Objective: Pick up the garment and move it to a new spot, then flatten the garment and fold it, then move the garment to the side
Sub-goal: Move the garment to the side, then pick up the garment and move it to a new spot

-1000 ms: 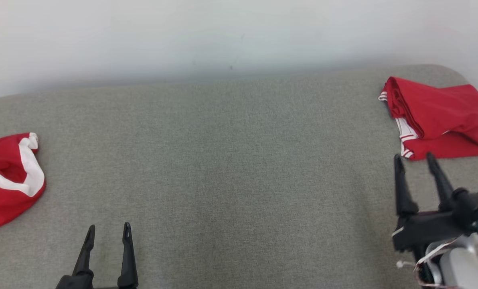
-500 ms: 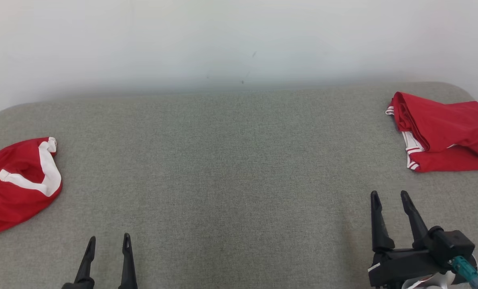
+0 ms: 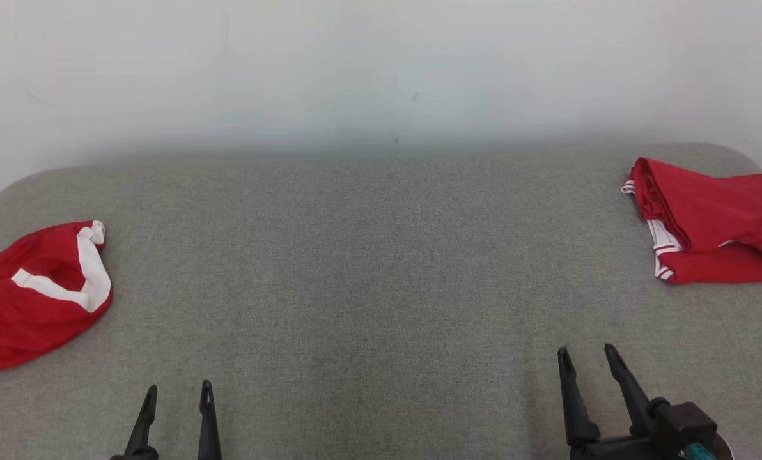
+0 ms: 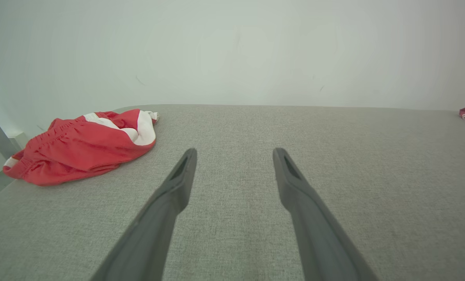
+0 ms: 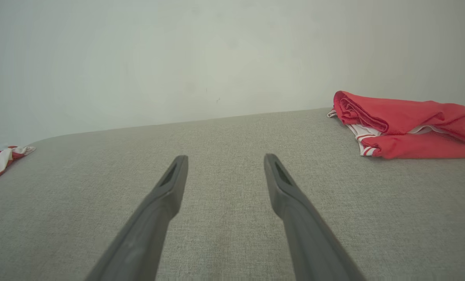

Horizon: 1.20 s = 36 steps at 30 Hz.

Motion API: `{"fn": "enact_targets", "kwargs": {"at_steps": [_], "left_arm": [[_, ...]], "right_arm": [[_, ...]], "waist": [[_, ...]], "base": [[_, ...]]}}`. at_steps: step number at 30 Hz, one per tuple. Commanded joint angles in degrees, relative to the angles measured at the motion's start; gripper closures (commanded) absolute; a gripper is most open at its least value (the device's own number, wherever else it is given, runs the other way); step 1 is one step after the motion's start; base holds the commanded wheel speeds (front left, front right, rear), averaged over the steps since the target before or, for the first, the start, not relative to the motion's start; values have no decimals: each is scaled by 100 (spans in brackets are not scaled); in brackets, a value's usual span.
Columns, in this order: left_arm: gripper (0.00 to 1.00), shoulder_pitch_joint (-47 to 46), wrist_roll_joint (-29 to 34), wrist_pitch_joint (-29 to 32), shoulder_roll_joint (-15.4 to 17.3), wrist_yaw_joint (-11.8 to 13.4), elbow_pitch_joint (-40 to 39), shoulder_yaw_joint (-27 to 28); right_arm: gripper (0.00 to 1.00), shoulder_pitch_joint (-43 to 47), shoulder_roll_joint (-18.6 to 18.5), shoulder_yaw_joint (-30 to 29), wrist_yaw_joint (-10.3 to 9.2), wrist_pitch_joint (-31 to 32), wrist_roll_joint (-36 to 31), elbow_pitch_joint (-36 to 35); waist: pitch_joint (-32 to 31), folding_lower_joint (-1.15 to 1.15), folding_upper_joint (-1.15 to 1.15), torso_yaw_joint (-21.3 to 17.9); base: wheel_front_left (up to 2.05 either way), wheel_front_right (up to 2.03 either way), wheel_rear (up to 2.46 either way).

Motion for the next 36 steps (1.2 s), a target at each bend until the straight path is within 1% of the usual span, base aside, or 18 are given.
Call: {"fn": "enact_targets", "kwargs": {"at_steps": [1, 15, 21, 36], "left_arm": [[0, 89, 51, -17, -8, 29, 20, -10], [0, 93, 63, -17, -9, 51, 86, -56], [0, 95, 65, -17, -9, 86, 82, -53], [0, 103, 67, -17, -9, 82, 76, -33]], "right_arm": [[0, 107, 28, 39, -15, 1, -74, -14], [0, 241, 86, 150, -15, 1, -130, -16], [0, 248, 98, 151, -15, 1, -138, -19], [0, 299, 110, 108, -15, 1, -169, -103]], "waist": [[-14, 0, 0, 11], [-40, 0, 0, 19], [-45, 0, 0, 31], [-68, 0, 0, 58]], "base": [[0, 0, 0], [0, 0, 0], [0, 0, 0], [0, 0, 0]]}}
